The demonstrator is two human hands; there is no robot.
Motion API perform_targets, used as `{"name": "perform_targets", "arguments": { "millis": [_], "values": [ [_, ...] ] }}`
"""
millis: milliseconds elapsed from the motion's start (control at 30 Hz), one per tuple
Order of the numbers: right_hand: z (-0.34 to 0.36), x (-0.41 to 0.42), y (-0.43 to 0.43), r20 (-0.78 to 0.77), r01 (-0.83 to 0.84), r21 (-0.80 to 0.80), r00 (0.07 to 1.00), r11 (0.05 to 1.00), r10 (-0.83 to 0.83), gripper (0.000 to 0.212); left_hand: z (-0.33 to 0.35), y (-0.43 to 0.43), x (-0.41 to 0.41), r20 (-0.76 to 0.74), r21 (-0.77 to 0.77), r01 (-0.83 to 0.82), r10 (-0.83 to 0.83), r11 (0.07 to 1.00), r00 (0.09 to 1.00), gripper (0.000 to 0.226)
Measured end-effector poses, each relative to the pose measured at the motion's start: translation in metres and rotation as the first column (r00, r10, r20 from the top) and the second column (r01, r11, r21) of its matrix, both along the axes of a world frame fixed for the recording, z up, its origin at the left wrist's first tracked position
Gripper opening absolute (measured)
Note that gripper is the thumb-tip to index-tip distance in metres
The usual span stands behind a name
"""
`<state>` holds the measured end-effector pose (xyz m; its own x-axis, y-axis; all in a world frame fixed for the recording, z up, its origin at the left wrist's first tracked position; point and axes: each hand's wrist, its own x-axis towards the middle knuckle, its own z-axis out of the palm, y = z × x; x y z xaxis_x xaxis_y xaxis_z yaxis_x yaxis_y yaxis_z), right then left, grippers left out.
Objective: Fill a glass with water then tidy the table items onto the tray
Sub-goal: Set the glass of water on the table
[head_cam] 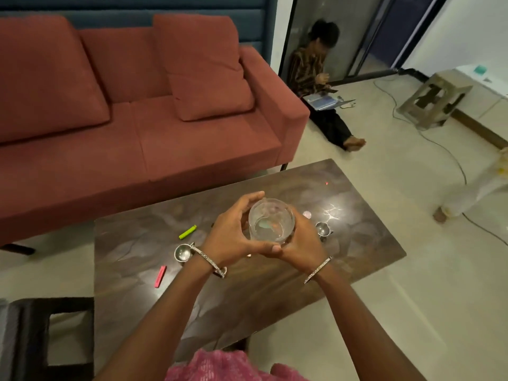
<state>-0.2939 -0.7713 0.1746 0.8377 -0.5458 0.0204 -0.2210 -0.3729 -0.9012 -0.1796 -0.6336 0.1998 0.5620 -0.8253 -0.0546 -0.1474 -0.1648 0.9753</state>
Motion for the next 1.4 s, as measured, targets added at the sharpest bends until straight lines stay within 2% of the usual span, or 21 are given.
{"name": "perform_targets", "arguments": {
  "millis": [133, 267, 467, 767, 967, 1233, 1400],
  "values": [
    [-0.013, 0.018, -0.031, -0.042, -0.005, 0.023, 0.999, 1.000, 0.006, 0.082, -0.021, -0.033, 0.015, -0.035, 0.061, -0.022, 0.025, 0.998, 0.999, 0.106],
    [-0.030, 0.033, -0.064, -0.070, -0.023, 0.025, 0.997, 0.999, 0.025, 0.081, -0.039, -0.063, 0.022, -0.016, 0.109, -0.082, 0.084, 0.991, 0.996, 0.096],
    [-0.068, 0.051, -0.124, -0.144, -0.101, 0.000, 0.984, 0.995, 0.100, 0.078, -0.073, -0.115, 0.025, -0.034, 0.155, -0.205, 0.213, 0.966, 0.976, 0.093],
    [-0.136, 0.093, -0.214, -0.224, -0.279, -0.023, 0.937, 0.960, 0.267, 0.073, -0.135, -0.197, 0.032, -0.058, 0.242, -0.420, 0.446, 0.874, 0.893, 0.092],
    [-0.188, 0.131, -0.246, -0.310, -0.317, -0.030, 0.905, 0.948, 0.292, 0.071, -0.189, -0.232, 0.053, -0.065, 0.318, -0.523, 0.569, 0.791, 0.820, 0.091],
    [-0.272, 0.179, -0.266, -0.469, -0.382, -0.016, 0.819, 0.924, 0.331, 0.060, -0.270, -0.255, 0.091, -0.131, 0.453, -0.526, 0.637, 0.720, 0.759, 0.094],
    [-0.319, 0.197, -0.273, -0.495, -0.401, 0.007, 0.794, 0.916, 0.351, 0.057, -0.312, -0.266, 0.110, -0.067, 0.523, -0.509, 0.628, 0.684, 0.775, 0.091]
  ]
}}
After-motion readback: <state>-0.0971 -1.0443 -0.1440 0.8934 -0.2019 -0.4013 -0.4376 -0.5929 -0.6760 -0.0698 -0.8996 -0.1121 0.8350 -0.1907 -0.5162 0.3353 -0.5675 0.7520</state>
